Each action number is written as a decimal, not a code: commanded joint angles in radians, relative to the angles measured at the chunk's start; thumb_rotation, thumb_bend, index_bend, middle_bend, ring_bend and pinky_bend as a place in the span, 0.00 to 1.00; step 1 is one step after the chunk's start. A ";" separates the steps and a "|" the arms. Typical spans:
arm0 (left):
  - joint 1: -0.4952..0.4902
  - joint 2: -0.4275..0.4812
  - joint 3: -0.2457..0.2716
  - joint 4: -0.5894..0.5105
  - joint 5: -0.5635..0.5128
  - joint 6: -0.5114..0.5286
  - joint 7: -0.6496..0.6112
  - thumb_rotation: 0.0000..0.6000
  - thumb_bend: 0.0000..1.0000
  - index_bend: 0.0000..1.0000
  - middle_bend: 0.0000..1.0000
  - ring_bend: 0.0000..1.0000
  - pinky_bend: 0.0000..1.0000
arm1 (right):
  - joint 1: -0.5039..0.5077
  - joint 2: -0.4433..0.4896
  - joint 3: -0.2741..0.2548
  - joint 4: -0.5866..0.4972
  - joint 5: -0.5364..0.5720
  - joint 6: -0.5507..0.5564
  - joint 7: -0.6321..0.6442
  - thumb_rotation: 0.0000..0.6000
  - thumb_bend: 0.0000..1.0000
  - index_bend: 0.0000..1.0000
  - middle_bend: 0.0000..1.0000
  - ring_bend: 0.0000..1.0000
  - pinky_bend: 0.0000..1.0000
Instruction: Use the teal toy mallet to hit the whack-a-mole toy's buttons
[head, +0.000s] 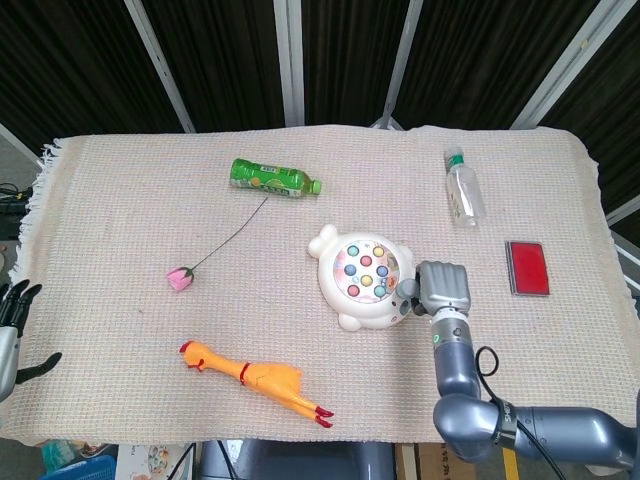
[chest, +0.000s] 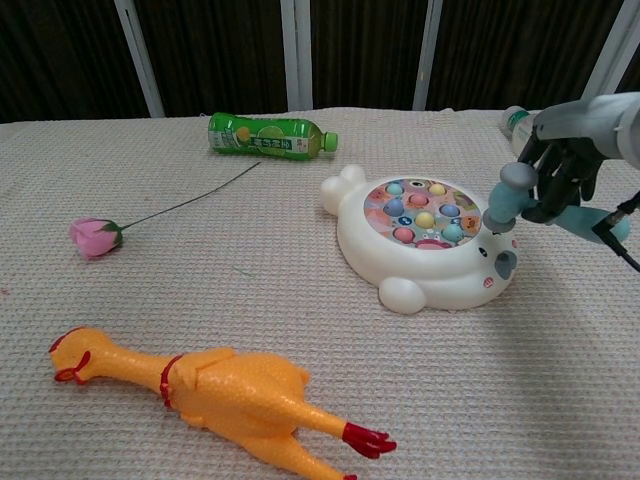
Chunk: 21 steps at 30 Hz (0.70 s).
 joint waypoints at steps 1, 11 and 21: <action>0.000 0.000 0.000 0.000 0.001 0.000 0.001 1.00 0.00 0.13 0.03 0.00 0.00 | 0.024 -0.006 0.006 -0.006 0.026 0.013 -0.020 1.00 0.61 0.91 0.71 0.62 0.40; 0.000 -0.003 -0.001 0.000 -0.003 0.001 0.006 1.00 0.00 0.13 0.03 0.00 0.00 | 0.092 -0.038 0.036 0.019 0.116 0.033 -0.058 1.00 0.61 0.91 0.71 0.62 0.40; -0.001 -0.003 -0.001 0.000 -0.003 0.001 0.007 1.00 0.00 0.13 0.03 0.00 0.00 | 0.138 -0.068 0.056 0.049 0.167 0.052 -0.065 1.00 0.61 0.92 0.71 0.62 0.40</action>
